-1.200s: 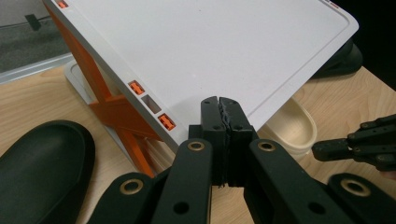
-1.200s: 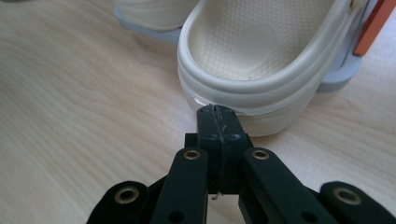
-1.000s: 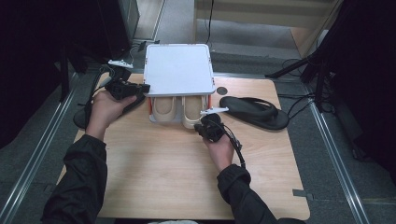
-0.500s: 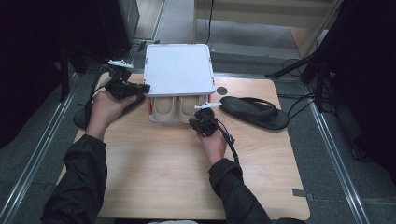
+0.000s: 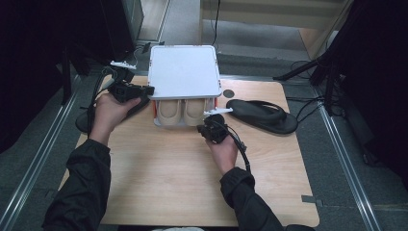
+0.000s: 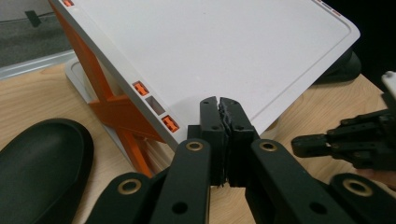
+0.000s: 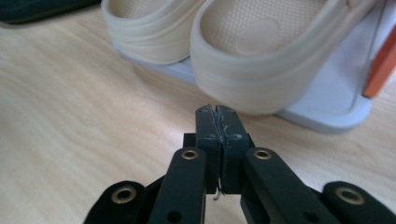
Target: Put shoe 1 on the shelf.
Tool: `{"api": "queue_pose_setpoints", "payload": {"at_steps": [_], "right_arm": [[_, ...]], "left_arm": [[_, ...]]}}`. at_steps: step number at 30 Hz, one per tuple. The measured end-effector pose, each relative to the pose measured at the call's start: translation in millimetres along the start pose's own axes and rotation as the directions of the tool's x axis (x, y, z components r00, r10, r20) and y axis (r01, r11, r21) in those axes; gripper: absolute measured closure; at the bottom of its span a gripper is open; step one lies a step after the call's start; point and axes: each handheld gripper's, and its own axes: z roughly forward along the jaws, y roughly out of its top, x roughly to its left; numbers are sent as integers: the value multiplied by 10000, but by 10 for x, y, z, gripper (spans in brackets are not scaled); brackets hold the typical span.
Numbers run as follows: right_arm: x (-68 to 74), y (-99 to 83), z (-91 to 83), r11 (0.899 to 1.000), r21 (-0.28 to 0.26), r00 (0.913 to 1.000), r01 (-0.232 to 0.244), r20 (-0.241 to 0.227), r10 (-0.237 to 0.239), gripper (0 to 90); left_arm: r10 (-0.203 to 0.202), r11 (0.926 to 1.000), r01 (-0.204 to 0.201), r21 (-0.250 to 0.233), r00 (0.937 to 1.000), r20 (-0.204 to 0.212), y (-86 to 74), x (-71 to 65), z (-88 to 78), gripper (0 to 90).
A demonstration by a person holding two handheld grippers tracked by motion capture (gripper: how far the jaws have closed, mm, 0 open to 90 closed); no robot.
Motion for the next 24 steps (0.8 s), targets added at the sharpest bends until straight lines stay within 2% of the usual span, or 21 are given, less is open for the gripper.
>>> {"api": "queue_pose_setpoints", "payload": {"at_steps": [2, 4, 6, 9, 10, 13, 16, 20, 24], "right_arm": [[-8, -48, -85, 9999, -113, 9999, -9, -150, 7, 877], [-15, -89, -172, 9997, -243, 9994, -27, -336, 19, 853], [-9, -124, -258, 9993, -384, 9989, 30, -459, -47, 828], [9, -180, -371, 9987, -480, 9977, 167, -646, -198, 781], [8, -196, -396, 9986, -480, 9970, 242, -727, -276, 764], [7, -244, -466, 9981, -536, 9957, 291, -863, -336, 741], [-4, -292, -507, 9974, -710, 9938, 149, -1091, -226, 727], [-6, -305, -538, 9985, -526, 9916, 177, -1268, -242, 701], [-22, -312, -609, 9972, -727, 9876, 145, -1552, -256, 693]], "left_arm": [[-153, 9999, 153, 25, 9999, 59, 5, -10, -6, 838], [-105, 9999, 105, -28, 9999, -2, 7, -27, -18, 804], [-189, 9998, 189, -30, 9998, -30, 13, -37, -49, 709], [-209, 9997, 209, -148, 9998, -29, 20, -39, -128, 666], [-322, 9992, 322, -226, 9995, -26, 20, -40, -156, 649], [-326, 9988, 321, -382, 9994, -127, 22, -35, -242, 615], [-565, 9979, 559, -321, 9982, -191, 12, -5, -307, 564], [-411, 9980, 395, -501, 9986, -328, -38, 19, -350, 512], [-528, 9971, 500, -571, 9975, -477, -85, 66, -391, 472]]}}
